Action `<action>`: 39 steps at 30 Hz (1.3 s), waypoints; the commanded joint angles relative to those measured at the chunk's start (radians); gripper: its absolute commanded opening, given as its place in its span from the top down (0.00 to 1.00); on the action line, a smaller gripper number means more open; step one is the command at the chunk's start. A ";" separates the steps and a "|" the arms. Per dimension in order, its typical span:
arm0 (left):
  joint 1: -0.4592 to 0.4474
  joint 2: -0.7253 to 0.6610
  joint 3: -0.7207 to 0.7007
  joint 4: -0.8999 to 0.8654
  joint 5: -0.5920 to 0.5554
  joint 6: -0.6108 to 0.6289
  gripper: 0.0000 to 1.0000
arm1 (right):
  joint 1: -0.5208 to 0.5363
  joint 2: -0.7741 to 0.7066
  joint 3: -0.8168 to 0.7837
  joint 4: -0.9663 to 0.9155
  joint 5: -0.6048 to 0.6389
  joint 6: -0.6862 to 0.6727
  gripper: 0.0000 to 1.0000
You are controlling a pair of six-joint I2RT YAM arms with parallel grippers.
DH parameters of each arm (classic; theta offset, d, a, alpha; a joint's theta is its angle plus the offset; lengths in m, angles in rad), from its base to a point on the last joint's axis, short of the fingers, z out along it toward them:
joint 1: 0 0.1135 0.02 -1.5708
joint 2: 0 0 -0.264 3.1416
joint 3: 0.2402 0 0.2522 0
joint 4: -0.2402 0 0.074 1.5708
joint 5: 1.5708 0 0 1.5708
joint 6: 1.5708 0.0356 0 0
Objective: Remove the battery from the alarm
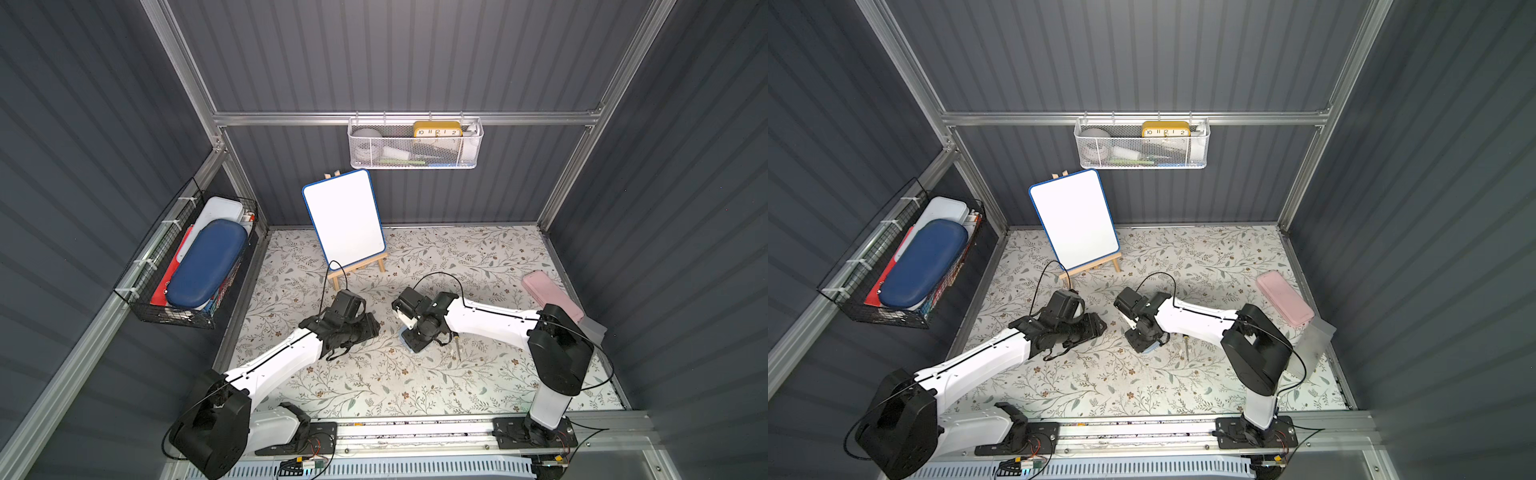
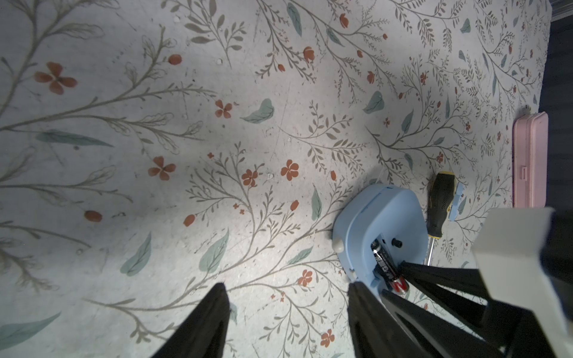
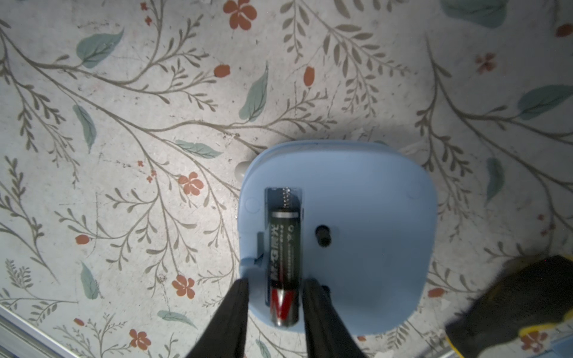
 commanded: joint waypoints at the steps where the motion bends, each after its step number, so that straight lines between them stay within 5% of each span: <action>1: 0.004 -0.013 -0.004 -0.003 0.007 0.023 0.35 | 0.006 0.009 -0.013 -0.024 0.009 0.012 0.67; 14: 0.004 -0.014 0.001 -0.008 0.001 0.027 0.36 | 0.006 -0.003 -0.018 -0.031 0.020 0.012 0.77; 39: 0.004 -0.007 0.011 -0.004 0.000 0.030 0.37 | 0.006 -0.098 -0.040 -0.015 0.093 0.023 0.80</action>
